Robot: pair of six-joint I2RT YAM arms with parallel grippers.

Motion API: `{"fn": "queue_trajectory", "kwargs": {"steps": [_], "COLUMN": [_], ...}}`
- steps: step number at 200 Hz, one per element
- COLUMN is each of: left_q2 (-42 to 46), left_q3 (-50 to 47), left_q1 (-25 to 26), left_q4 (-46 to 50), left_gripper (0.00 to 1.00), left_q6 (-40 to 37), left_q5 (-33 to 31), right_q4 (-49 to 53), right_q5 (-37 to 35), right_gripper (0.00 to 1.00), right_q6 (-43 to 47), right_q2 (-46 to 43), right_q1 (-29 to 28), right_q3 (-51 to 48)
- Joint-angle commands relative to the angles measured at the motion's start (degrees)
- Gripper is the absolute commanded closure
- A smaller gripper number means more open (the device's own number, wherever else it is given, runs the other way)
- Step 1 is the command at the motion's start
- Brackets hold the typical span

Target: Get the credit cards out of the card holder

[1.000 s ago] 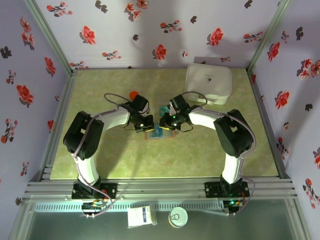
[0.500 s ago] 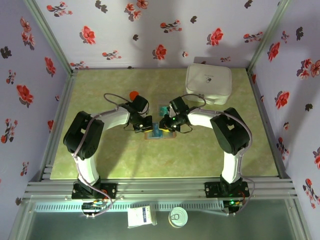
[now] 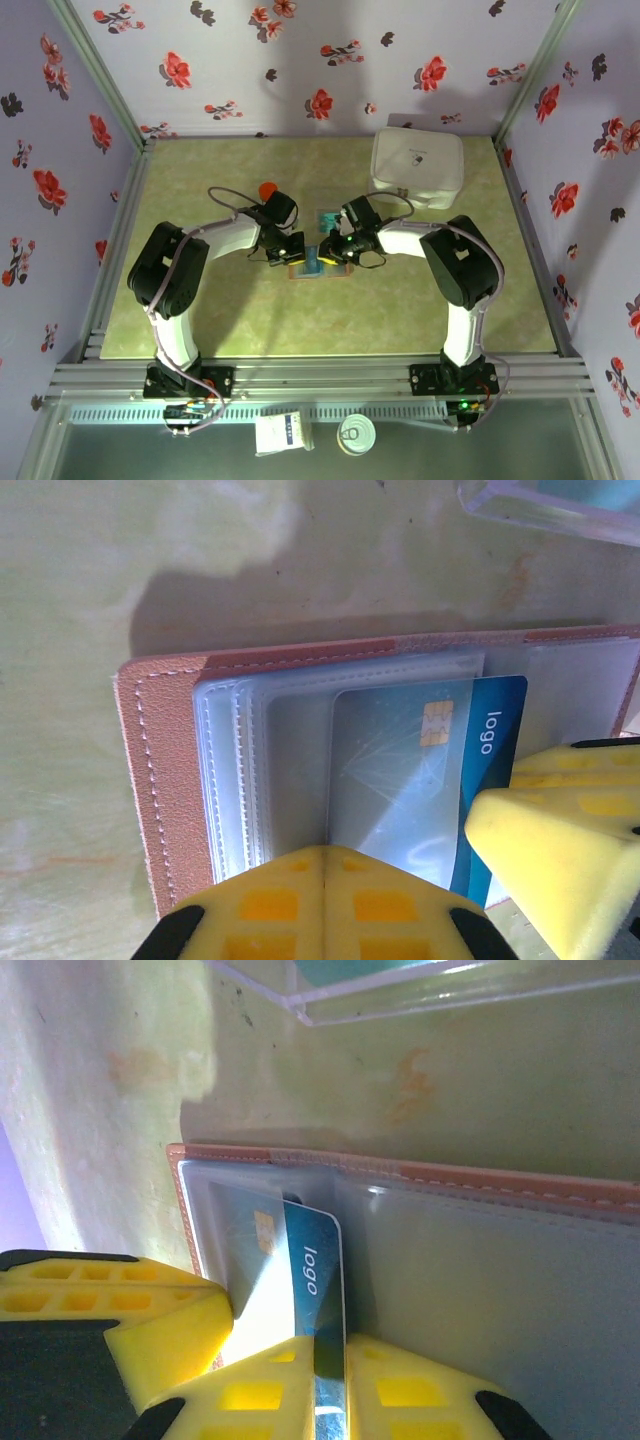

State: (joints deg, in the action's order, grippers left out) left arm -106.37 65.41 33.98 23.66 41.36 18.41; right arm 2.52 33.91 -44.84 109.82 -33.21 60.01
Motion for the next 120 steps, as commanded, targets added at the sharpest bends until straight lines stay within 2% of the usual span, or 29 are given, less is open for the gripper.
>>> {"fn": "queue_trajectory", "kwargs": {"steps": [1, 62, 120], "left_q2": [-1.71, -1.48, -0.65], "left_q3": [-1.07, -0.98, -0.33], "left_q1": [-0.05, -0.05, -0.05], "left_q4": [2.16, 2.18, 1.77], "left_gripper": [1.0, 1.0, 1.0], "left_q6": [-1.36, -1.37, -1.24], "left_q5": [-1.01, -1.04, -0.4], "right_q4": [-1.48, 4.81, 16.32], "right_q5": [0.63, -3.06, -7.52], "right_gripper": [0.89, 0.92, 0.98], "right_q6": [-1.08, 2.6, 11.37], "right_q2": [-1.6, -6.43, -10.95], "right_q1": [0.51, 2.01, 2.19], "right_q3": [-1.36, -2.78, 1.9]}}
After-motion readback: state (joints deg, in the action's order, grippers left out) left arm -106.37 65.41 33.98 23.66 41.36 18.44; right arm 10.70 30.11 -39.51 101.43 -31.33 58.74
